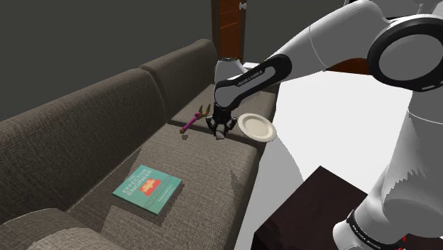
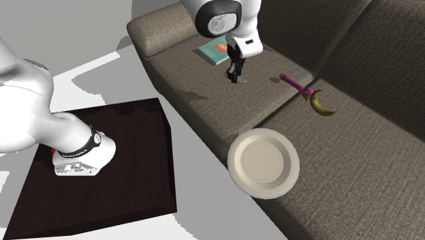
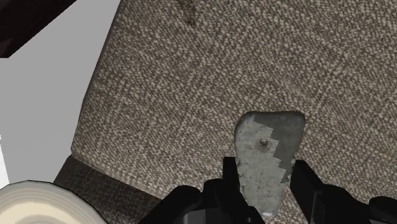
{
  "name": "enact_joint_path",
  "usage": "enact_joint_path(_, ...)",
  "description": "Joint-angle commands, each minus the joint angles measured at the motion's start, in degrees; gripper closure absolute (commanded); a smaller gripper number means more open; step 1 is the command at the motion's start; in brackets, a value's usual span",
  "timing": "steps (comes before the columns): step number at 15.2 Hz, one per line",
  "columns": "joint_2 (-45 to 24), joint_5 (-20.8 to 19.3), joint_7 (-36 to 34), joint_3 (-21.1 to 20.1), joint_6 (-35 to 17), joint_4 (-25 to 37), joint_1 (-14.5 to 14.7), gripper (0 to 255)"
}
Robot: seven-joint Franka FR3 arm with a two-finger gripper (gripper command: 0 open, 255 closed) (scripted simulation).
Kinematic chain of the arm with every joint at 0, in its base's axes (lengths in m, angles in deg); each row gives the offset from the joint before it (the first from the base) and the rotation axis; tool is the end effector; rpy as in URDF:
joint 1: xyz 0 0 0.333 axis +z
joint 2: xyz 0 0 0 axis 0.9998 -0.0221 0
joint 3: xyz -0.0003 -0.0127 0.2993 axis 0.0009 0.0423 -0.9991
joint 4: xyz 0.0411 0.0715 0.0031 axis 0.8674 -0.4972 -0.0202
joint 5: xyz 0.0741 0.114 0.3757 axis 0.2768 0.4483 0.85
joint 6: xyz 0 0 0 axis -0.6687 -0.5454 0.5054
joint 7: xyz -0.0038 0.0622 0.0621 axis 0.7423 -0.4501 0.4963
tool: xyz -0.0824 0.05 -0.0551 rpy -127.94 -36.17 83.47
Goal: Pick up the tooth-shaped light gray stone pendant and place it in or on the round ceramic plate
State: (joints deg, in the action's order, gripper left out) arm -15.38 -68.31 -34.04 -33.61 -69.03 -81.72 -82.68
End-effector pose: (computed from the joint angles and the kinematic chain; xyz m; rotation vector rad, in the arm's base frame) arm 0.5912 0.1156 0.3252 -2.8888 0.9592 -0.0806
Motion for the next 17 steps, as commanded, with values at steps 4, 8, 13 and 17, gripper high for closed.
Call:
enact_joint_path(4,0.9,1.5,7.6,2.2,0.6,-0.7,-4.4,255)
enact_joint_path(8,0.7,2.5,13.3,4.0,1.6,0.0,-7.8,255)
enact_joint_path(13,-0.6,3.7,20.2,6.2,3.2,2.5,-12.0,255)
enact_joint_path(17,-2.5,4.5,25.4,7.8,5.0,5.6,-15.3,255)
